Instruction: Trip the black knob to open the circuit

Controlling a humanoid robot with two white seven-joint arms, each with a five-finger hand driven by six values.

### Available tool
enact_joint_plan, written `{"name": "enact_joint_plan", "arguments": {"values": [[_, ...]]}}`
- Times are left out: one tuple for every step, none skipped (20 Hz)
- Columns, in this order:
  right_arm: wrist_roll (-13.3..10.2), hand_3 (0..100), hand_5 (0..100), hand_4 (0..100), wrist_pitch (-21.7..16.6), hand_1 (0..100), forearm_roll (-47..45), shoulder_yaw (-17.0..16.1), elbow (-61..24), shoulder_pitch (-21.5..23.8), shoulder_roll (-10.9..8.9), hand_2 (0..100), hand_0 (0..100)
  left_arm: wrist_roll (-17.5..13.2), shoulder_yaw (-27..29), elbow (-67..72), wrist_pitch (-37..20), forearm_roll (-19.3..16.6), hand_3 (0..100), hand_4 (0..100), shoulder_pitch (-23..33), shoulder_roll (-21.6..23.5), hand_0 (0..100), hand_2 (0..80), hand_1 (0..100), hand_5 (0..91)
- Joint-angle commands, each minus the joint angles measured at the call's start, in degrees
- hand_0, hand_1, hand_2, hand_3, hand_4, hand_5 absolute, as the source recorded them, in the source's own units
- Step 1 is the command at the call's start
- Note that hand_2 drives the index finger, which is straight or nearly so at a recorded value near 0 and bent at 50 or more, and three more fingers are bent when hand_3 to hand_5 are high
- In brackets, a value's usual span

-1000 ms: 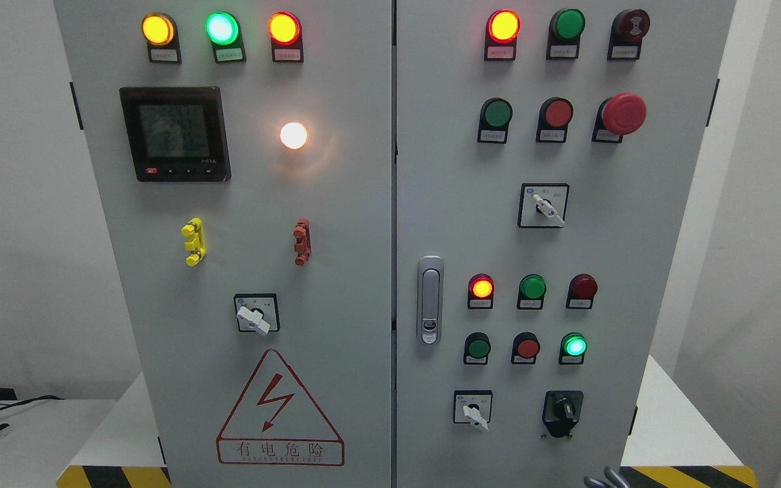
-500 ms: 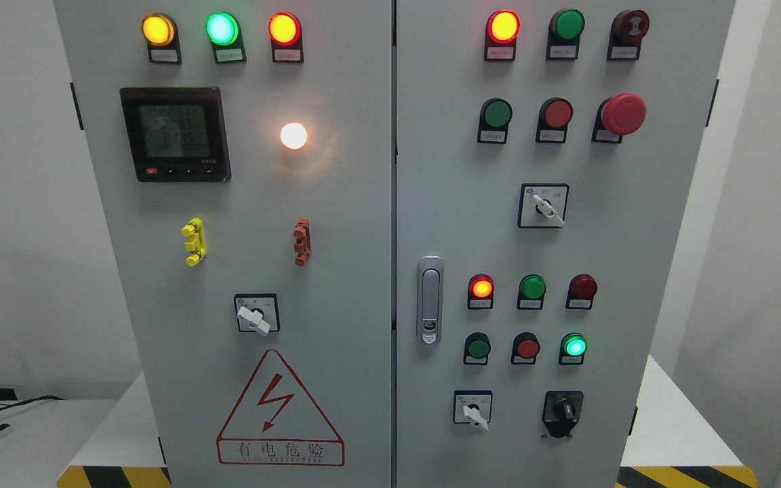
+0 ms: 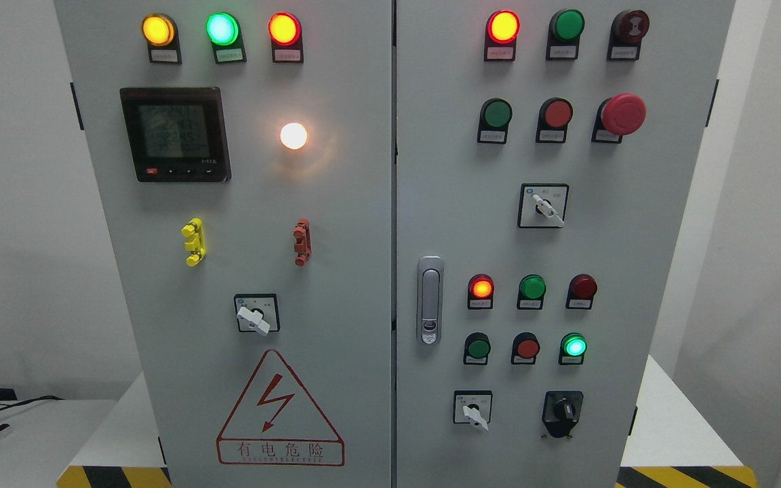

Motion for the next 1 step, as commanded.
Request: {"name": "enact_joint_plan", "arguments": {"values": [[0.3,0,0,0,1.9,11,-3.4,0.0,-2.4,0.1,-1.43,0,13,0.0,0.0,0.0,0.0,-1.8,0,0,0.0,0.0,12,0.0,39,0.0]]}}
